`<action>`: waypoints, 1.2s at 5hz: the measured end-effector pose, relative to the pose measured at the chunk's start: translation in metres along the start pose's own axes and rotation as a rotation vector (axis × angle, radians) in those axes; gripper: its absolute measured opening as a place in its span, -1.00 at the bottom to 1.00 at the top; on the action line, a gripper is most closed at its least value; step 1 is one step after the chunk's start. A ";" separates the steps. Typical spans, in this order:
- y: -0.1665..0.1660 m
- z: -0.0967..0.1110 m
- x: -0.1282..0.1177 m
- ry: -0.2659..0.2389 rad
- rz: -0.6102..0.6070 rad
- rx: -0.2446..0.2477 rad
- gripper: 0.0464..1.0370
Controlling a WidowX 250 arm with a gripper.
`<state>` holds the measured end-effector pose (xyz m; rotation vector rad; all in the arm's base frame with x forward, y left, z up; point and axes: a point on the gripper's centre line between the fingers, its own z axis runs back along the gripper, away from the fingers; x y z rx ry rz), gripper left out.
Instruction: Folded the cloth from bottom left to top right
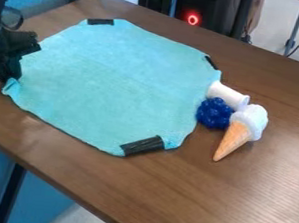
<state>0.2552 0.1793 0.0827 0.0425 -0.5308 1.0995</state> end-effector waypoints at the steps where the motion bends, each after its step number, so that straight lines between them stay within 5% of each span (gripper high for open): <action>1: 0.002 0.001 -0.001 0.027 0.064 -0.003 -0.95; 2: 0.002 0.011 -0.003 0.054 0.087 -0.020 -0.98; 3: -0.018 0.045 0.009 0.030 0.067 -0.104 -0.98; 4: -0.049 0.074 0.020 0.116 0.045 -0.085 -0.98; 6: -0.100 0.074 0.021 0.299 0.055 0.109 -0.98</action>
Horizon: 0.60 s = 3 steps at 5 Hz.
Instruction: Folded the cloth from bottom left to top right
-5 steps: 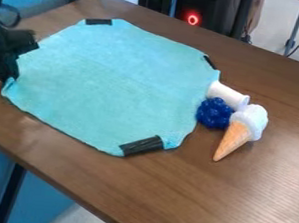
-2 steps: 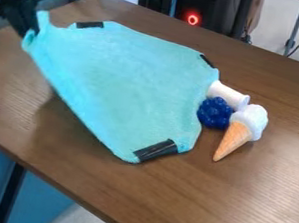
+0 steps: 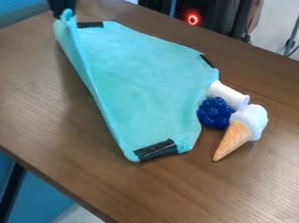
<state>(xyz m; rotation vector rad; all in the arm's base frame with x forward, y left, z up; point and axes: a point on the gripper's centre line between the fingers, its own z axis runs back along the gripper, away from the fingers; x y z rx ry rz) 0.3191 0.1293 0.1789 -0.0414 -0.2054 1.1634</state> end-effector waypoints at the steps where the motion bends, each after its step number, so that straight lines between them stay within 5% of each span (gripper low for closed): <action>1: -0.038 0.006 -0.004 0.006 -0.069 0.028 -0.98; 2: -0.071 0.008 -0.010 -0.029 -0.131 0.000 -0.99; 3: -0.092 0.005 -0.010 -0.111 -0.210 -0.082 -0.99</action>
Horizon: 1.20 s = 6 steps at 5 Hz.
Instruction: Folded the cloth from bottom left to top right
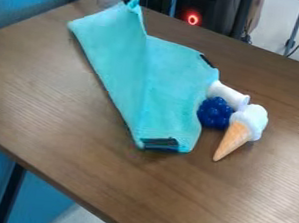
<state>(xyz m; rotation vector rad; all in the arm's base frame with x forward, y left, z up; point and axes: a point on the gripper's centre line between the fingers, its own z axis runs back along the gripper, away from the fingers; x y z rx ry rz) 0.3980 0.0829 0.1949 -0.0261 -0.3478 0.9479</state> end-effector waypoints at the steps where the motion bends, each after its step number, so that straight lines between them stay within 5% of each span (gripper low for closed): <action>1: -0.012 -0.007 0.001 -0.085 -0.042 -0.026 -0.99; 3: -0.042 -0.012 0.001 -0.113 -0.062 -0.037 -0.99; 4: -0.059 -0.012 -0.001 -0.090 -0.060 -0.002 -0.94; 5: -0.063 -0.016 0.001 -0.058 -0.060 0.032 -0.64; 6: -0.058 -0.023 -0.001 -0.074 -0.057 0.043 -0.06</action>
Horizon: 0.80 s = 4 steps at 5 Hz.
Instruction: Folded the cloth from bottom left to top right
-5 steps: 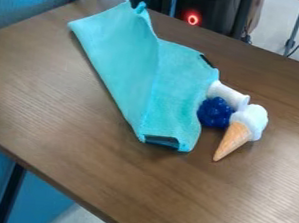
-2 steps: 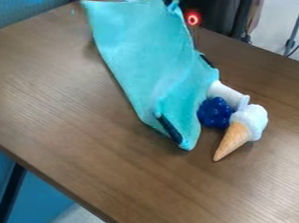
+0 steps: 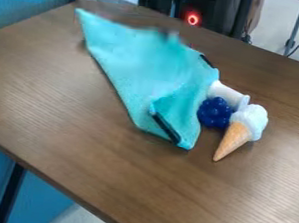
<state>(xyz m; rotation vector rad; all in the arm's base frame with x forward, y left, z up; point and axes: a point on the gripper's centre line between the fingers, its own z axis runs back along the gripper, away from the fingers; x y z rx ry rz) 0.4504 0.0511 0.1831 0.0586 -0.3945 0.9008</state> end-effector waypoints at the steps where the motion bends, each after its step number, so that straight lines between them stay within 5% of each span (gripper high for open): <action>1: 0.002 0.015 -0.003 -0.011 -0.012 -0.048 0.50; 2: 0.005 0.026 -0.003 -0.026 -0.027 -0.075 0.91; 4: 0.063 0.056 0.002 0.020 -0.196 -0.140 0.93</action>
